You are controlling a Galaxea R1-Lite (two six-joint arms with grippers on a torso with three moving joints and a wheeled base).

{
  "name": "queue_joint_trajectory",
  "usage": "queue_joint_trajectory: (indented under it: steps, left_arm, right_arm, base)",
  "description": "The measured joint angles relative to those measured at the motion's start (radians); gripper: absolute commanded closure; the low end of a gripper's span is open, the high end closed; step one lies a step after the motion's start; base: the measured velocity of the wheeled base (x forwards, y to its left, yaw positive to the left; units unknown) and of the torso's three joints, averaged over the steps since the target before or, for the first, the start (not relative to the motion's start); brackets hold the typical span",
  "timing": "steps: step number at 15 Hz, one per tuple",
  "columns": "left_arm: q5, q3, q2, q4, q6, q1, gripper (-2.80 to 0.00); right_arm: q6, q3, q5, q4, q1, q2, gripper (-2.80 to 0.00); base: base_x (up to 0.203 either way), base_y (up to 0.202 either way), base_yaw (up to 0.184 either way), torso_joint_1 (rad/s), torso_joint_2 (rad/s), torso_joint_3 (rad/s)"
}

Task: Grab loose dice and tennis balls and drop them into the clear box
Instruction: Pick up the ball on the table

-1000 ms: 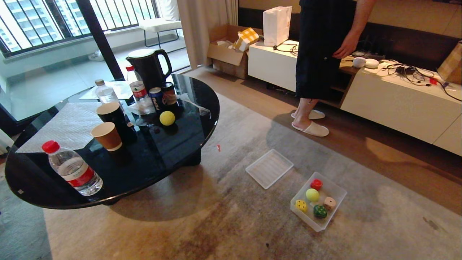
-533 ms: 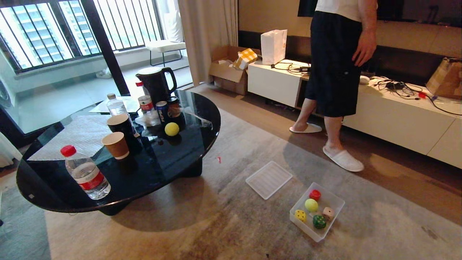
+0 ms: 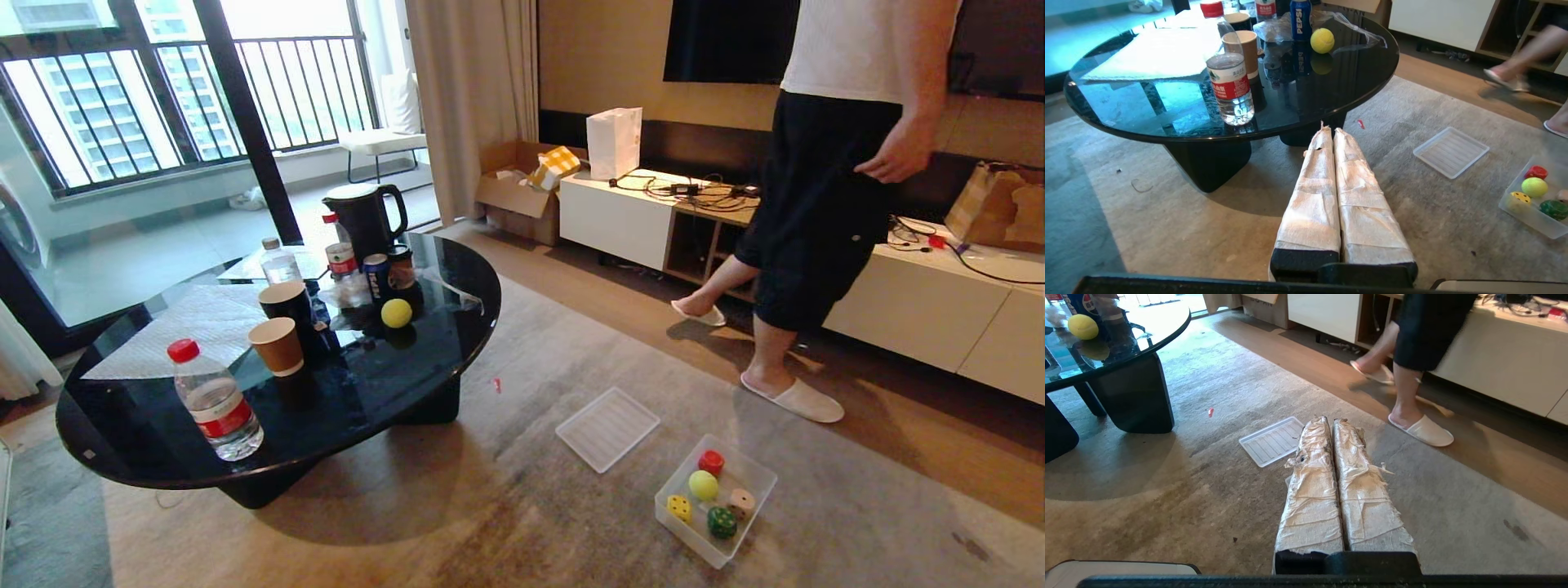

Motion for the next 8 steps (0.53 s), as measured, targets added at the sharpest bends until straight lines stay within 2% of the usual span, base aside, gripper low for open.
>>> queue_joint_trajectory:
  steps: [3,8]
  left_arm:
    - [-0.001,0.0,0.0,0.001,0.003,0.0,0.0]
    - [0.0,0.0,0.0,0.001,0.0,0.0,0.0]
  right_arm:
    - [-0.012,0.0,0.006,0.005,0.0,0.0,0.0]
    - [-0.013,0.0,0.006,0.002,0.0,0.0,0.0]
  base:
    - [-0.004,-0.007,0.044,0.004,0.0,0.001]
    - [-0.001,-0.01,0.16,0.002,0.0,0.004]
